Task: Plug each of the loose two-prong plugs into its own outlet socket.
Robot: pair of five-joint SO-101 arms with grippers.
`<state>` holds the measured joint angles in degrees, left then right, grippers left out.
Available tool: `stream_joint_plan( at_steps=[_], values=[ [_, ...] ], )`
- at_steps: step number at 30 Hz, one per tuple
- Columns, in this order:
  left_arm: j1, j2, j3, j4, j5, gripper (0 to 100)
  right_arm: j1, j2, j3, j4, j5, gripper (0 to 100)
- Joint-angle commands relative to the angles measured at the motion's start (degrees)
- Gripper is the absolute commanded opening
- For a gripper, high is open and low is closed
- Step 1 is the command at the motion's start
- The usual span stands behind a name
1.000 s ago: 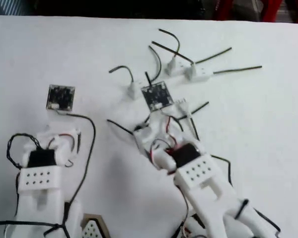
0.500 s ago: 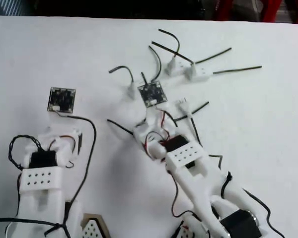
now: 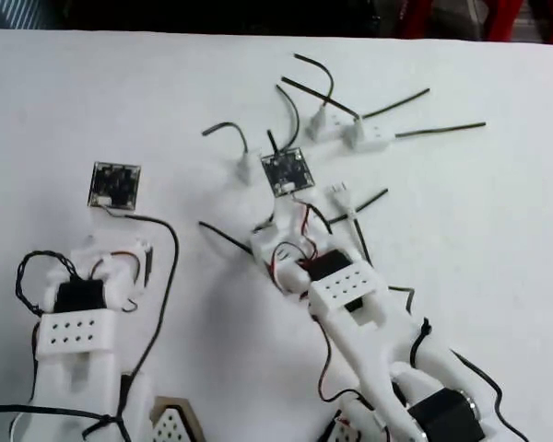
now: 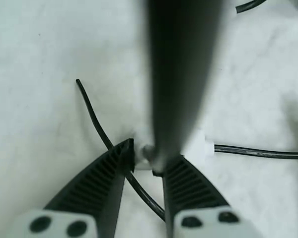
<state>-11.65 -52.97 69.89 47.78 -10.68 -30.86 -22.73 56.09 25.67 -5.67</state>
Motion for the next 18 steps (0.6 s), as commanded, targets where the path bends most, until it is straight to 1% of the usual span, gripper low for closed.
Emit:
stream_joint_plan(
  at_steps=[1, 6, 9, 13, 18],
  values=[
    [-0.7, -1.5, -0.2, -0.8, 0.4, 8, 0.6, 0.7, -1.4, -1.0, 0.8, 1.7],
    [-0.7, -1.5, -0.2, -0.8, 0.4, 8, 0.5, 5.8, -1.8, -1.0, 0.8, 1.7],
    [-0.7, -1.5, -0.2, -0.7, 0.4, 8, 0.4, 6.0, -1.8, -0.7, 0.9, 1.7],
    [-0.7, -1.5, -0.2, -0.7, 0.4, 8, 0.3, 6.5, -1.5, -0.7, 5.5, 1.7],
    [-0.7, -1.5, -0.2, -0.7, 0.4, 8, -1.3, 6.6, -1.2, -0.4, 6.8, 1.7]
  ],
)
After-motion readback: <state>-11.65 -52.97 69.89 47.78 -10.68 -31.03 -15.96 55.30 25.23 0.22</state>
